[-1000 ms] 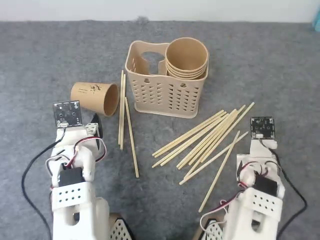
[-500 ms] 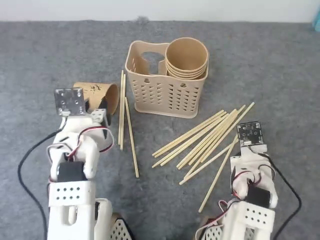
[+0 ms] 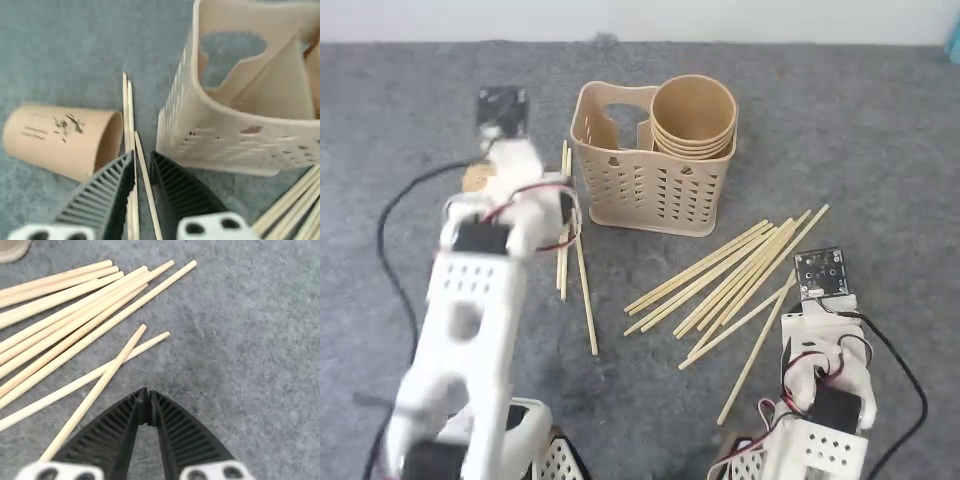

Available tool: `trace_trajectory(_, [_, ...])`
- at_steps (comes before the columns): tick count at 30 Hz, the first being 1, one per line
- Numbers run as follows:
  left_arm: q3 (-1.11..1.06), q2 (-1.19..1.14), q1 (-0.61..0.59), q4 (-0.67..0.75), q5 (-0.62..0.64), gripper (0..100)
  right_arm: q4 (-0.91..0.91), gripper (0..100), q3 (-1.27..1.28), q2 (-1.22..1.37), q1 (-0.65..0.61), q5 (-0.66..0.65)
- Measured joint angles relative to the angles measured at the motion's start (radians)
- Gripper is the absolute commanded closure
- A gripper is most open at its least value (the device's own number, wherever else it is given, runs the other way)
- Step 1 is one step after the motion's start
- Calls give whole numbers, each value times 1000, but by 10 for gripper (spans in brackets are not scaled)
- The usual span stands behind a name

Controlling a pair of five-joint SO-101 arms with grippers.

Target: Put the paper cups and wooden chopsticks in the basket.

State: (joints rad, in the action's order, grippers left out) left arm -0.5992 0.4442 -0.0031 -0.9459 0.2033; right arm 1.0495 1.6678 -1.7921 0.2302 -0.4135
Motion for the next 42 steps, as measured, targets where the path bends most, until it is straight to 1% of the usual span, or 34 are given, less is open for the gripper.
trace_trajectory(5, [118,-229,26,-38,3,950,0,990,0,0,0,0])
trace_trajectory(11, [132,-365,5,-15,3,952,0,990,0,0,0,0])
trace_trajectory(17, [132,-433,-110,66,3,952,0,990,0,0,0,0])
trace_trajectory(24, [138,-440,-278,252,5,949,0,990,0,0,0,0])
trace_trajectory(30, [241,-451,-391,334,5,949,0,990,0,0,0,0])
trace_trajectory(33, [301,-506,-440,379,2,948,2,990,0,0,0,0])
trace_trajectory(39, [494,-710,-511,384,2,948,2,990,0,0,0,0])
trace_trajectory(42, [612,-772,-523,288,-35,948,2,990,0,0,0,0])
